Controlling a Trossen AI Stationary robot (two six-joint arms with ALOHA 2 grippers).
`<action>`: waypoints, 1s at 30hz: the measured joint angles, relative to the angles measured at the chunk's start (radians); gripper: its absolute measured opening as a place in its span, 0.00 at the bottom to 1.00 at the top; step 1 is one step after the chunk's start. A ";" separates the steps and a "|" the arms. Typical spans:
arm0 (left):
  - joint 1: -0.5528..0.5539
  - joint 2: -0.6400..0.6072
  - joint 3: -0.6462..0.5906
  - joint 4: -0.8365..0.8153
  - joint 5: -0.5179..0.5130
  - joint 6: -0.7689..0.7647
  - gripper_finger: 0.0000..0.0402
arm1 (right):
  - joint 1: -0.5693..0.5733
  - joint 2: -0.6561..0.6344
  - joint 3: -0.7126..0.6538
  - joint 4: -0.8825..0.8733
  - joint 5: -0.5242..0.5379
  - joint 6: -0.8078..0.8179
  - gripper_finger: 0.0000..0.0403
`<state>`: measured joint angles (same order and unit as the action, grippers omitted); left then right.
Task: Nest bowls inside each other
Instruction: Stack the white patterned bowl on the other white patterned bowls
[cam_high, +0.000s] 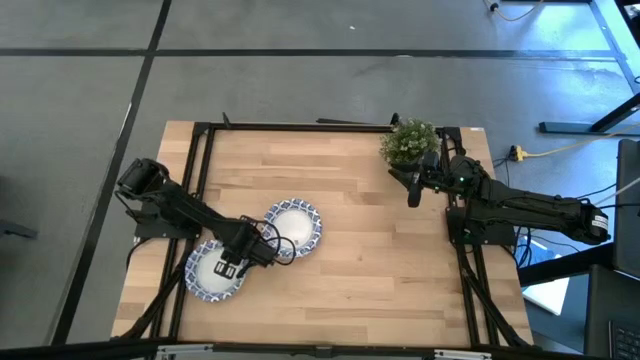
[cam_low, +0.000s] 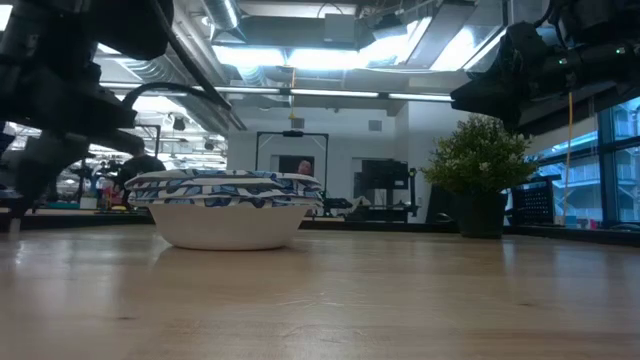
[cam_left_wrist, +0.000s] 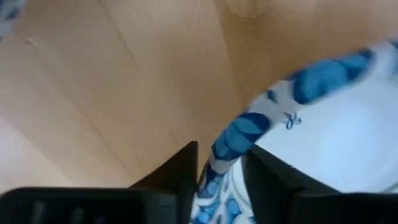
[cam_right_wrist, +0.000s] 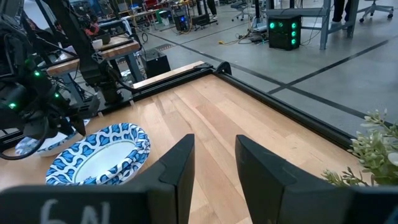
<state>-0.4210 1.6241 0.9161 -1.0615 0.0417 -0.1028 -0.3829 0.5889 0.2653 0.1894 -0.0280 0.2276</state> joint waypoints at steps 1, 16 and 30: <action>0.002 0.000 0.000 0.000 0.008 0.000 0.26 | 0.000 0.000 0.000 0.000 0.000 0.000 0.29; 0.053 -0.059 -0.001 -0.038 0.056 -0.003 0.01 | 0.000 0.000 0.000 0.000 -0.001 0.000 0.29; 0.247 -0.367 -0.001 -0.035 0.122 -0.051 0.00 | 0.000 0.000 0.000 -0.001 -0.003 0.000 0.29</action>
<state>-0.1735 1.2573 0.9150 -1.0965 0.1637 -0.1540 -0.3830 0.5892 0.2653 0.1884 -0.0315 0.2276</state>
